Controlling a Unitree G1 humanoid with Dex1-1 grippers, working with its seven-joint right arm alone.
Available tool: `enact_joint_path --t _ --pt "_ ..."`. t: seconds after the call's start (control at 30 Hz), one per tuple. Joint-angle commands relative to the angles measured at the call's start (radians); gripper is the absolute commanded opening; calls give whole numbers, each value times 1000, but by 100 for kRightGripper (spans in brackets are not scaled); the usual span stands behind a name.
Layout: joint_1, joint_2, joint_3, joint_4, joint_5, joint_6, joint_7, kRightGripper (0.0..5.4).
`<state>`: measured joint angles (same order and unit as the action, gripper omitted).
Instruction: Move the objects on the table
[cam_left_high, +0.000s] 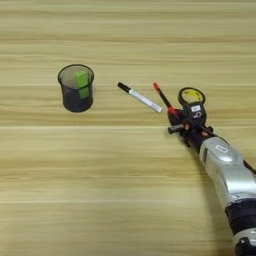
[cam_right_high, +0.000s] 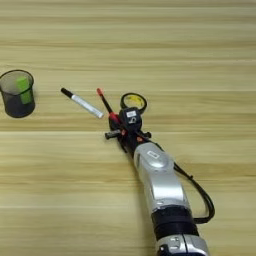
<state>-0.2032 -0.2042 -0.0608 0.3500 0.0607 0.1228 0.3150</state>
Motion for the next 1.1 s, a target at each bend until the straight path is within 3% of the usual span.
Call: enact_joint_path --t 0.03,0.43,0.7,1.1 --pt "-53 -41 -22 -4 -11 0 -25 77" --pt "-57 -47 -24 -2 -8 -5 -26 77" --pt "-52 -34 -15 -27 -2 -25 -20 183" --pt "-20 -4 -11 -196 16 -75 -10 319"
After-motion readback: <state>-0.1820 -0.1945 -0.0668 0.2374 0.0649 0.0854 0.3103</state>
